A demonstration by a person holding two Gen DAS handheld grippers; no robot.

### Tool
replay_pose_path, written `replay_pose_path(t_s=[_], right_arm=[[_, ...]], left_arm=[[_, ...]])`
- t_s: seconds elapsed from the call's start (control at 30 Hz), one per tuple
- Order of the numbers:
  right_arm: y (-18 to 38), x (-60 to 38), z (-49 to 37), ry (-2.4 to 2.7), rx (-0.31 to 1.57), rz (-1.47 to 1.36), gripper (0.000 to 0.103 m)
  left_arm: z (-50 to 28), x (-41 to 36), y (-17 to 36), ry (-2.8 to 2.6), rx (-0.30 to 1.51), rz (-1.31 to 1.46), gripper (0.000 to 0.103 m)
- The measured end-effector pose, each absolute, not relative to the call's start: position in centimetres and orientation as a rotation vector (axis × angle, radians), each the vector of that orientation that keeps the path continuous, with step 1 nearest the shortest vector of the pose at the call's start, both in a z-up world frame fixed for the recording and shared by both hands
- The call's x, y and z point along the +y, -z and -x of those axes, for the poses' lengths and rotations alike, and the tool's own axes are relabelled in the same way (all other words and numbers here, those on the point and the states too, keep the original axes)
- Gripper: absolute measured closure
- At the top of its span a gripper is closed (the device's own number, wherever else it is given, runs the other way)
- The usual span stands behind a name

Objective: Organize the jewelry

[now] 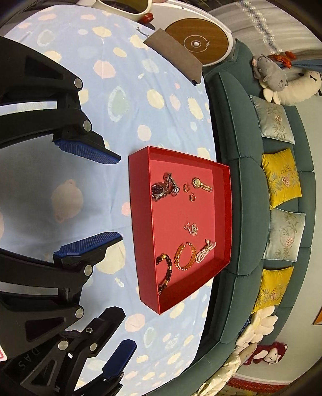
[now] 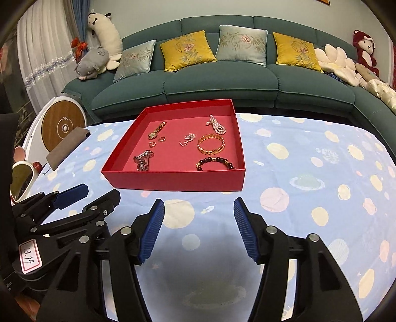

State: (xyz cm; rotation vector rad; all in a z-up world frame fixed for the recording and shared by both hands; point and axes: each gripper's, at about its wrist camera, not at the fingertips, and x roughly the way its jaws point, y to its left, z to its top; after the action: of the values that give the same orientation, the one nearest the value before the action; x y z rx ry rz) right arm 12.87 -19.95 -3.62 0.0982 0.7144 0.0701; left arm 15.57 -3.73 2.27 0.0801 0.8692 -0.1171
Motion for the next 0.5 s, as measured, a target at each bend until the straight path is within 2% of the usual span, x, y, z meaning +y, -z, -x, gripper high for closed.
replay_pose_path(t_s=[0.27, 0.5], right_arm=[[5.9, -19.4, -13.6, -0.026, 0.774, -0.081, 0.035], [6.1, -19.5, -13.0, 0.011, 0.755, -0.079, 0.028]], left_arm=[[-15.7, -3.2, -0.2, 0.066, 0.925, -0.092, 0.048], [-15.0, -3.1, -0.4, 0.037, 0.891, -0.1, 0.048]])
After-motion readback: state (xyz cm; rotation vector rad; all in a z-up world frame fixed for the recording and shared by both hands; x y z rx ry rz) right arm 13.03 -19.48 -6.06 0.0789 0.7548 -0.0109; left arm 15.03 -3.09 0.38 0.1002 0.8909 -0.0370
